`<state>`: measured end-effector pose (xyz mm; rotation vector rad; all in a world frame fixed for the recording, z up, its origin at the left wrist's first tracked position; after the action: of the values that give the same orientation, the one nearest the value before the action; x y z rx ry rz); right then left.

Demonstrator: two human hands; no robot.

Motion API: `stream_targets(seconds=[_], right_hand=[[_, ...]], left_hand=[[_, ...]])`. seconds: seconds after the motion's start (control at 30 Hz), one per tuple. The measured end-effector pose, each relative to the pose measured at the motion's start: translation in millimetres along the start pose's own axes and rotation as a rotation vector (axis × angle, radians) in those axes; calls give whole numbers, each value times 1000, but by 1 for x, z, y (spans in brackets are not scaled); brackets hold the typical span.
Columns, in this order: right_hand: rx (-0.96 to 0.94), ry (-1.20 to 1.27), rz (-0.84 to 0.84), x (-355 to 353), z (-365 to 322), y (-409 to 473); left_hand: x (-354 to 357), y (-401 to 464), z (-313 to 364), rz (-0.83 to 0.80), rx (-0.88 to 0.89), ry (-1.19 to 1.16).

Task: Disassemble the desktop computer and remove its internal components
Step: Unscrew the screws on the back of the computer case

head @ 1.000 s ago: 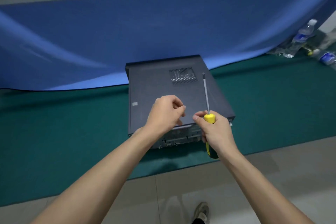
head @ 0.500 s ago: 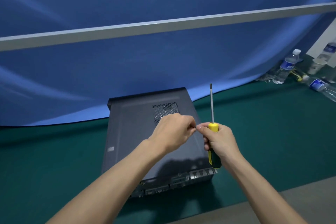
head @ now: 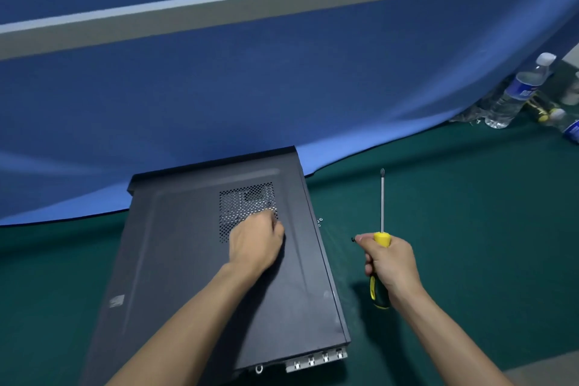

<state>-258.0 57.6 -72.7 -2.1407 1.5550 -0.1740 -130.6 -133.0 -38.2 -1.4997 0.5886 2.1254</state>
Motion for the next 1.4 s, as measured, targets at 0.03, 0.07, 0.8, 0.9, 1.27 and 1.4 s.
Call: stream_targets(seconds=[0.03, 0.07, 0.8, 0.9, 1.27, 1.4], right_hand=[[14, -10, 4, 1, 5, 9], [25, -23, 8, 4, 9, 17], [-56, -639, 73, 100, 59, 136], [-98, -711, 89, 104, 58, 137], [25, -144, -58, 66, 30, 98], [-112, 5, -156, 41, -5, 40]], left_hand=[[5, 2, 0, 35, -1, 11], [9, 3, 2, 68, 3, 32], [25, 23, 11, 163, 32, 106], [26, 22, 10, 167, 36, 98], [24, 21, 10, 241, 51, 114], [23, 18, 8, 260, 55, 87]])
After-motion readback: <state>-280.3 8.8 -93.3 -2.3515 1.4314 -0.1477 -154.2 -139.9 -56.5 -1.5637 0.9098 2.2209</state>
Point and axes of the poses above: each hand's wrist, its own y-axis towards the middle knuckle, its own x-axis out of the palm, z = x × y, the point moved 5 cm from there along y, towards the middle knuckle, and after that the axes turned 8 degrees about z, right-handed, at the moved point
